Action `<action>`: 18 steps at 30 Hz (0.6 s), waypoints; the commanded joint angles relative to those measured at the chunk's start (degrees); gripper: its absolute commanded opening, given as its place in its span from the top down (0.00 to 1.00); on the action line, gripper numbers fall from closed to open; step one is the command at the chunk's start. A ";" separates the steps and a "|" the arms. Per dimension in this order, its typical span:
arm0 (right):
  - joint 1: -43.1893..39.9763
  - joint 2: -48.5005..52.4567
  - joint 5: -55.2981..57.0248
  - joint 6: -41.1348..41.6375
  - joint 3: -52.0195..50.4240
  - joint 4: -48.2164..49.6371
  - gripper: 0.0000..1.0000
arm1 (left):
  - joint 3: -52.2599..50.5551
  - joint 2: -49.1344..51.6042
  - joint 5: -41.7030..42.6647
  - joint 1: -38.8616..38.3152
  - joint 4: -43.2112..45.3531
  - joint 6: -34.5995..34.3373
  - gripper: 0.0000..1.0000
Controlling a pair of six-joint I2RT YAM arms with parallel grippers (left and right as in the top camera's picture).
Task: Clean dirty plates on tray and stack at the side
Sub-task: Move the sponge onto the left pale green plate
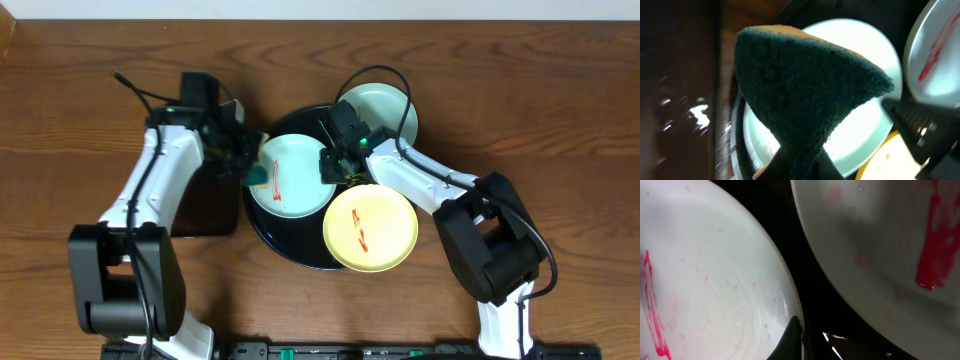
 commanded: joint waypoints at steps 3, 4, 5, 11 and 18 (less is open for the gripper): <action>0.46 2.01 0.50 -1.18 0.22 -0.55 0.99 | -4.04 -0.04 -3.93 -3.06 7.13 -6.69 0.93; 0.48 2.01 0.33 -1.18 0.22 -0.50 0.99 | -4.59 -0.02 -4.87 -3.58 8.13 -6.67 0.93; 0.48 2.01 0.13 -1.16 0.22 -0.48 0.99 | -5.18 -0.02 -6.29 -4.13 9.14 -6.64 0.93; 0.48 2.01 0.15 -1.16 0.22 -0.63 0.99 | -9.99 -0.02 -11.17 -7.89 19.61 -6.23 0.92; 0.57 2.01 0.15 -0.70 0.22 -0.31 0.99 | -12.17 2.43 -22.08 -11.13 24.35 -6.25 0.93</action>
